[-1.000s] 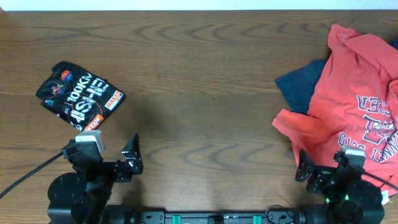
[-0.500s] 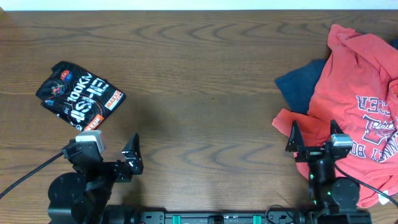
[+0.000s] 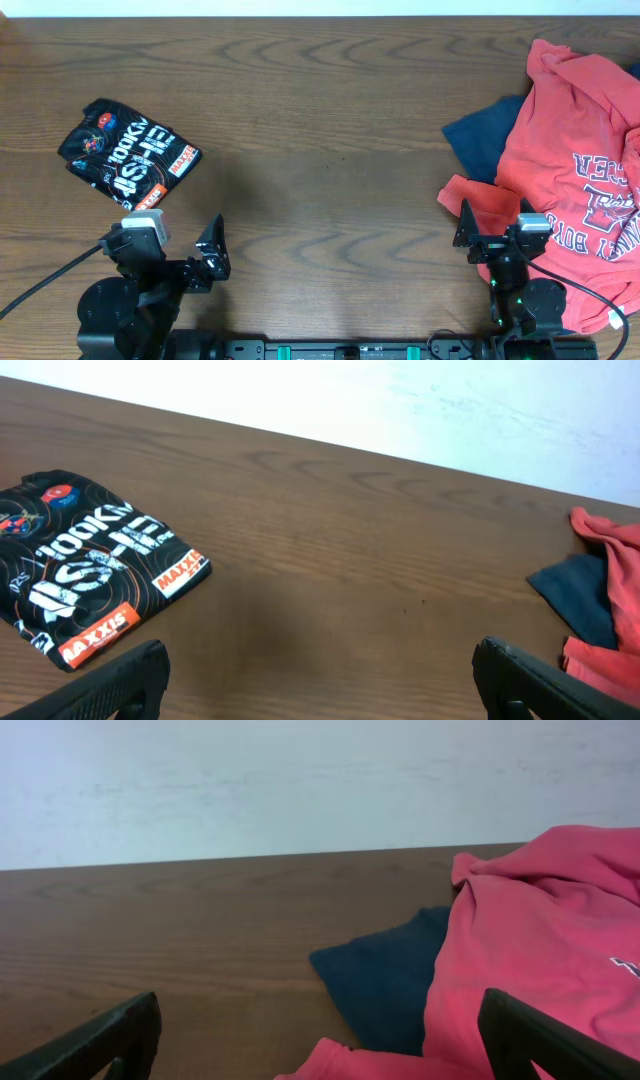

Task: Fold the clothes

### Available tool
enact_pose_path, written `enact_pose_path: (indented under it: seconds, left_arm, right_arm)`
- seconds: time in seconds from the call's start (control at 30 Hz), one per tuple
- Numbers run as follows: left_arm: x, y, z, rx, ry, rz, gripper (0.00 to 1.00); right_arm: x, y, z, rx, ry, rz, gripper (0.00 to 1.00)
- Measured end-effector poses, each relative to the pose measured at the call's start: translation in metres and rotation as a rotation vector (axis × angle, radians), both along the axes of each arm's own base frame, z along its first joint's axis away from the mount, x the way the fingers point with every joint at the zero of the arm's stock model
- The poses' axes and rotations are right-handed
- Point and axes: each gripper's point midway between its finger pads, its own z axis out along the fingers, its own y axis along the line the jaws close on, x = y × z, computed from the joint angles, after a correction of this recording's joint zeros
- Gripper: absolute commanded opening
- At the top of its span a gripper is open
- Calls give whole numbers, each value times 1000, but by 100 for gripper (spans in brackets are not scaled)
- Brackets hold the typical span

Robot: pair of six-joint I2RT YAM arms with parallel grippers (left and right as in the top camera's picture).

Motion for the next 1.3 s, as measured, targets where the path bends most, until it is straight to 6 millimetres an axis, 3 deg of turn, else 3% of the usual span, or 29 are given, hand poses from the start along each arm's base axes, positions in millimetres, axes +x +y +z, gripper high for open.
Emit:
enact_pose_path:
  seconds: [0.8, 1.07, 1.3]
  left_arm:
    - [-1, 0, -1, 1, 6, 0, 98]
    - [-17, 15, -33, 13, 16, 76, 98]
    - [15, 25, -79, 26, -108, 123, 98]
  right_arm:
    - [0, 0, 0, 0, 0, 0, 99]
    - [0, 0, 0, 0, 0, 0, 99]
    - [0, 0, 0, 0, 1, 0, 99]
